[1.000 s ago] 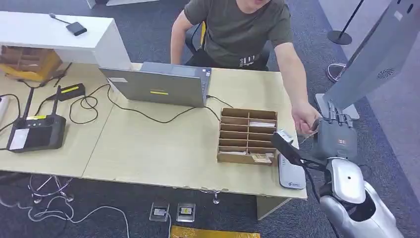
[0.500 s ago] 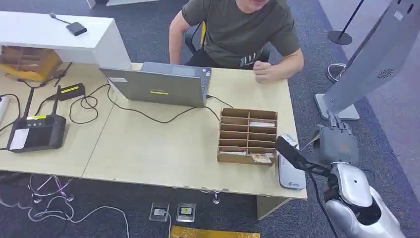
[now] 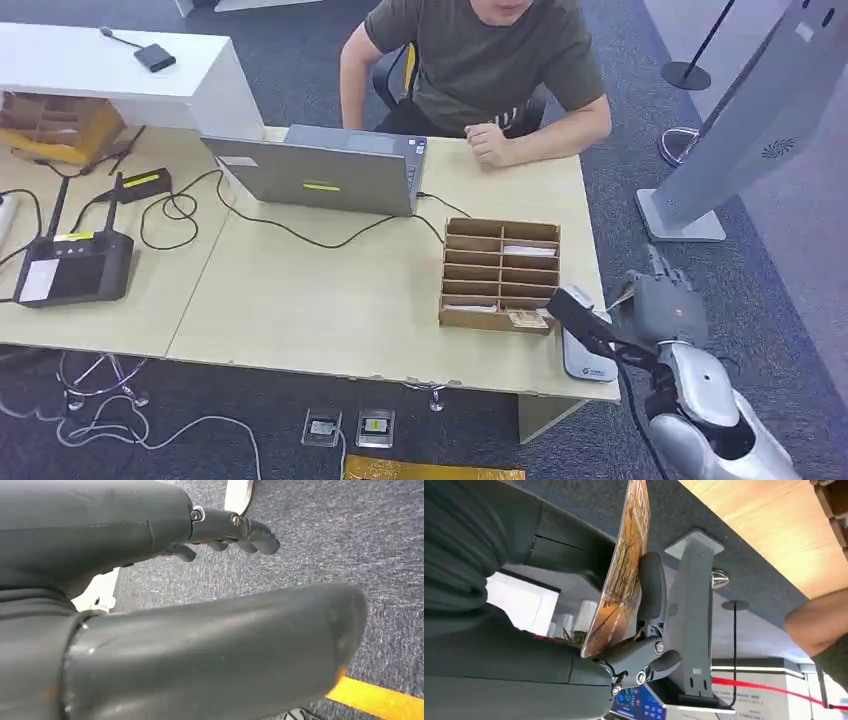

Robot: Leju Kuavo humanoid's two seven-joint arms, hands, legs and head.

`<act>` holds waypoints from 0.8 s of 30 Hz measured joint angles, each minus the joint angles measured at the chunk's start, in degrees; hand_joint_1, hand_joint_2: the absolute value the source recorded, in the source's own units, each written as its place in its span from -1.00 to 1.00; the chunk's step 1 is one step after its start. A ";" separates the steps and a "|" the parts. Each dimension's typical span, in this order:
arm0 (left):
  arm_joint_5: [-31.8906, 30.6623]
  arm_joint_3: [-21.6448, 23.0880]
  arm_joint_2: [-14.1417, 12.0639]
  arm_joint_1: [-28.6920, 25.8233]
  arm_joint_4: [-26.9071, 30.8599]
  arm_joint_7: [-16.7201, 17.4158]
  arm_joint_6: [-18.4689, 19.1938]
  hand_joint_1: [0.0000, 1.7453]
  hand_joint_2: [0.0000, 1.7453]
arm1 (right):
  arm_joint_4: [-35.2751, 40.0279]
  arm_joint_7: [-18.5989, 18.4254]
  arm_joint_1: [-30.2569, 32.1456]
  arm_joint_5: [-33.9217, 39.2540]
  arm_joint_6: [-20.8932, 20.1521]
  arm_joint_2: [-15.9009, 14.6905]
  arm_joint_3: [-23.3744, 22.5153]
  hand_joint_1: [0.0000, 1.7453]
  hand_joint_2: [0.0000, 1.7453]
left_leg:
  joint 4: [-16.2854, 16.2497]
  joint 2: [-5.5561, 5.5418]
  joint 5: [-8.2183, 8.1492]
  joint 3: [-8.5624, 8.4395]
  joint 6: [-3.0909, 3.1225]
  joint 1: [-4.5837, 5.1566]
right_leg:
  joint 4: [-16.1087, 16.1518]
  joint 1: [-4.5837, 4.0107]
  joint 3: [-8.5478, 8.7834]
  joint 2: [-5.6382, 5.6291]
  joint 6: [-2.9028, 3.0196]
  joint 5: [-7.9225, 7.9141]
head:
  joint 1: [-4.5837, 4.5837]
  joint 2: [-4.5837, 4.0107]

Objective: Pass the card to the sensor for recognition and then transmit it.

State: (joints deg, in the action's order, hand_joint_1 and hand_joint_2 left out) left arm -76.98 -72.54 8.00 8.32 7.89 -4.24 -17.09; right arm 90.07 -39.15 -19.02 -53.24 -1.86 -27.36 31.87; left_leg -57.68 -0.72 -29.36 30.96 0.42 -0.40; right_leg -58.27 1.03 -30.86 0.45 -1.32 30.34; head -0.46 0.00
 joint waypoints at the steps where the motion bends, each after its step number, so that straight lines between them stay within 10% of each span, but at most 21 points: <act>1: -0.09 0.00 0.00 0.00 0.00 0.00 -0.02 -1.00 -1.00 | -0.46 0.00 0.07 0.33 0.54 0.00 0.17 1.00 1.00 | 0.00 0.00 0.00 0.00 0.00 0.00 | 0.00 0.00 0.00 0.00 0.00 0.00 | 0.00 0.00; 24: -0.24 -0.04 -0.07 0.01 -0.15 0.26 -1.01 -1.00 -1.00 | -11.15 0.02 -0.23 3.65 5.11 0.55 4.83 1.00 1.00 | 0.00 0.00 0.00 0.01 0.00 0.00 | 0.00 0.00 0.01 0.01 0.00 0.00 | 0.00 0.00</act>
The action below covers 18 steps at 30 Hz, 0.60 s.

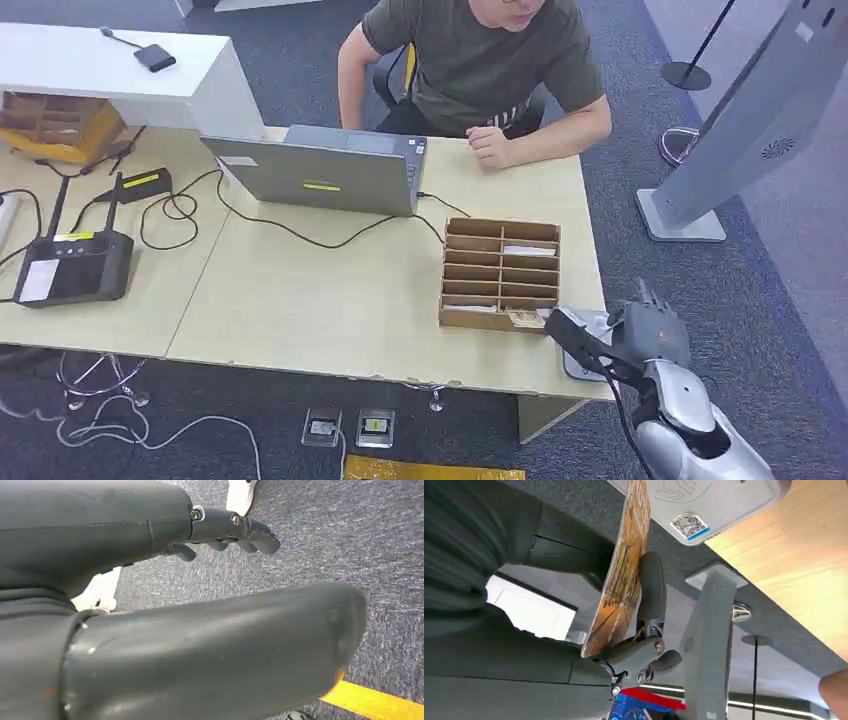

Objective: Pass the card to the sensor for recognition and then transmit it.

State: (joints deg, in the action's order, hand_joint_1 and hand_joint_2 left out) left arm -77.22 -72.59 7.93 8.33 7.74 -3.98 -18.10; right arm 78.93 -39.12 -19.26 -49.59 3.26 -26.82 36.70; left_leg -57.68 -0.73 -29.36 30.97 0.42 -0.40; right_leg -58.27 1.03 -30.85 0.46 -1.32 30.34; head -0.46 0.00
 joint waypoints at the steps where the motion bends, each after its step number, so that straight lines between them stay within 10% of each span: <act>1: 0.00 0.00 0.00 0.00 -0.02 0.00 0.00 -1.00 -1.00 | -0.31 0.00 -0.06 0.00 0.02 0.04 0.20 1.00 1.00 | 0.00 0.00 0.00 0.00 0.00 0.00 | 0.00 0.00 0.00 0.00 0.00 0.00 | 0.00 0.00; 18: -0.09 -0.02 0.00 0.00 -0.15 0.00 0.22 -1.00 -1.00 | -3.02 0.02 0.76 3.54 3.89 1.14 1.20 1.00 1.00 | 0.00 0.00 0.00 -0.01 0.00 0.00 | 0.00 0.00 -0.01 0.00 0.00 0.00 | 0.00 0.00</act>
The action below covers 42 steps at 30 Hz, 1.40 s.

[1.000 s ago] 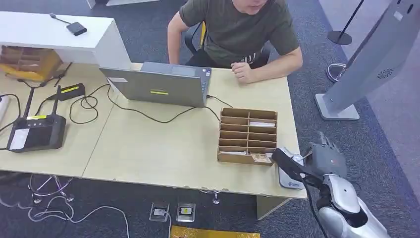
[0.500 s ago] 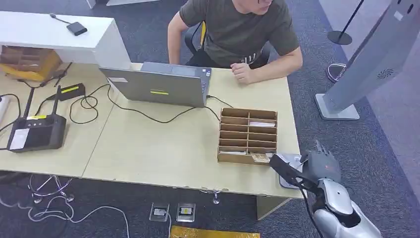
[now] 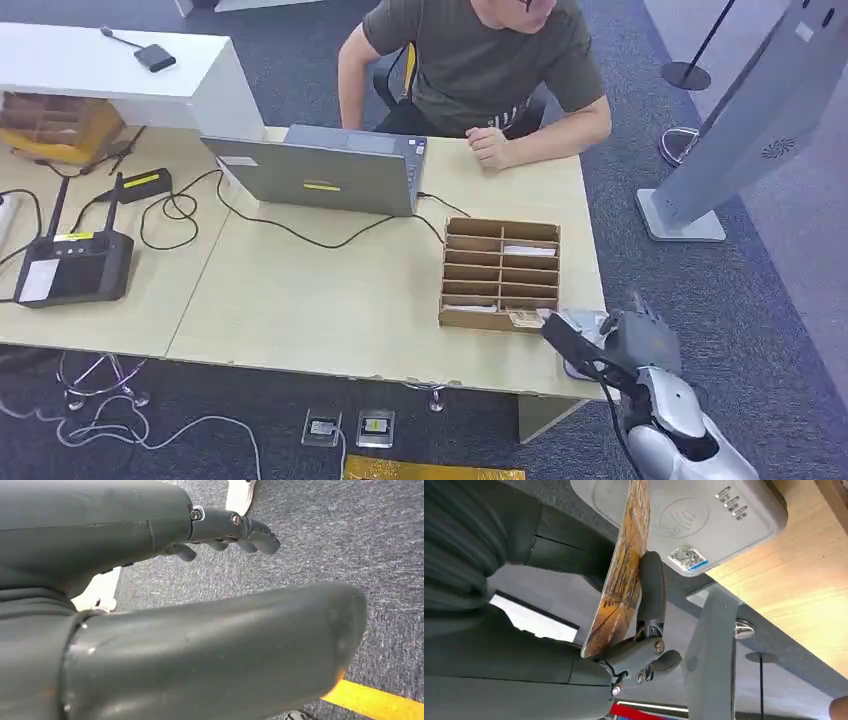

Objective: Pass the card to the sensor for recognition and then transmit it.

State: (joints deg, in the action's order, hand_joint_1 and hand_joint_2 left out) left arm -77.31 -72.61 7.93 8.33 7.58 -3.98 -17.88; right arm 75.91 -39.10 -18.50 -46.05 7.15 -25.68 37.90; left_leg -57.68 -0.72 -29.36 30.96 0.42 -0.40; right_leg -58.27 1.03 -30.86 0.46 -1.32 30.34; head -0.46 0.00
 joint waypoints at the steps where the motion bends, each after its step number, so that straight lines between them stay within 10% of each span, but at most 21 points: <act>1: -0.04 0.00 0.00 0.00 0.00 0.00 0.02 -1.00 -1.00 | -0.11 0.00 0.30 0.33 0.24 0.04 -0.06 1.00 1.00 | 0.00 0.00 0.00 0.00 0.00 0.00 | 0.00 0.00 0.00 0.00 0.00 0.00 | 0.00 0.00; 20: -0.68 0.00 -0.04 0.00 0.00 -0.11 0.39 -1.00 -1.00 | 0.35 0.02 2.30 2.47 2.08 0.59 -2.03 1.00 1.00 | 0.00 0.19 0.00 -0.21 0.00 0.00 | 0.00 0.00 0.18 -0.15 0.01 -0.02 | 0.00 0.00; 42: -1.66 0.00 -0.09 -0.01 -0.02 -0.70 1.03 -1.00 -1.00 | 23.39 0.02 -7.56 -12.53 -13.75 1.29 -4.39 1.00 1.00 | 0.00 0.22 0.02 -0.17 -0.02 0.00 | -0.08 0.00 0.12 -0.16 0.02 -0.02 | 0.00 0.00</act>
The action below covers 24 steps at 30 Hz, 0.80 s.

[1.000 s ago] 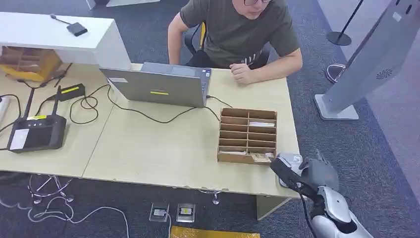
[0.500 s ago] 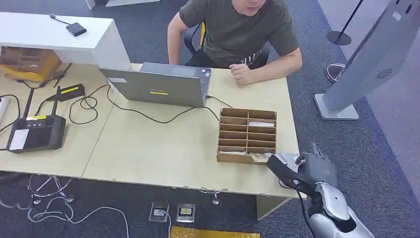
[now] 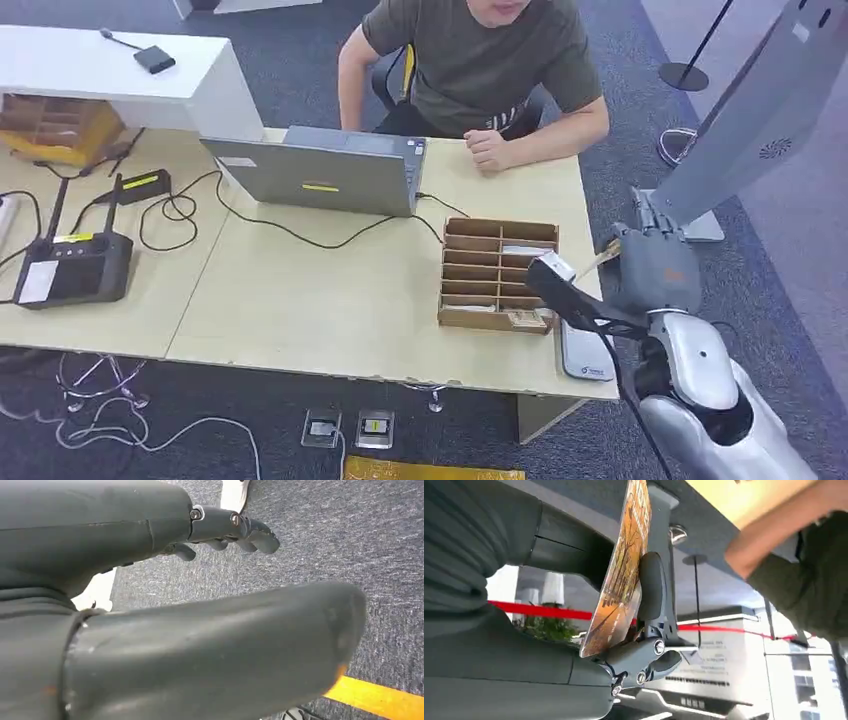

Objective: Pass the card to the sensor for recognition and then transmit it.

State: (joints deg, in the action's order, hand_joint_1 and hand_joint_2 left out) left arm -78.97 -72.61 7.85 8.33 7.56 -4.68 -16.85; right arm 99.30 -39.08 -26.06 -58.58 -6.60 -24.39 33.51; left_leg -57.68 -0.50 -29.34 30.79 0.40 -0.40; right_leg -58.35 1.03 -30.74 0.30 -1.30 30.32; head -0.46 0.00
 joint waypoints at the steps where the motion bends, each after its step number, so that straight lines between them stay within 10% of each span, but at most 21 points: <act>1: 0.00 0.00 0.00 0.00 0.00 -0.02 0.00 -1.00 -1.00 | 0.66 0.00 -0.28 -0.15 -0.13 0.02 -0.02 1.00 1.00 | 0.00 0.00 0.00 0.01 0.00 0.00 | 0.00 0.00 0.00 0.00 0.00 0.00 | 0.00 0.00; 24: 4.55 0.00 0.50 0.11 -0.15 1.33 -2.56 -1.00 -1.00 | -15.42 0.87 -9.88 -0.28 11.35 11.21 10.45 1.00 1.00 | 0.01 -0.06 0.06 0.10 -0.11 -0.04 | -0.07 -0.03 -0.07 0.04 0.02 0.02 | -0.02 0.00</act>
State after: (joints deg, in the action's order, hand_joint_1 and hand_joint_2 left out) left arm -74.42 -72.61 8.35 8.44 7.41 -3.34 -19.41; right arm 83.88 -38.21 -35.93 -58.86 4.74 -13.18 43.96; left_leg -57.67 -0.57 -29.28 30.89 0.29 -0.44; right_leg -58.43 1.00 -30.81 0.34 -1.27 30.33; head -0.48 0.00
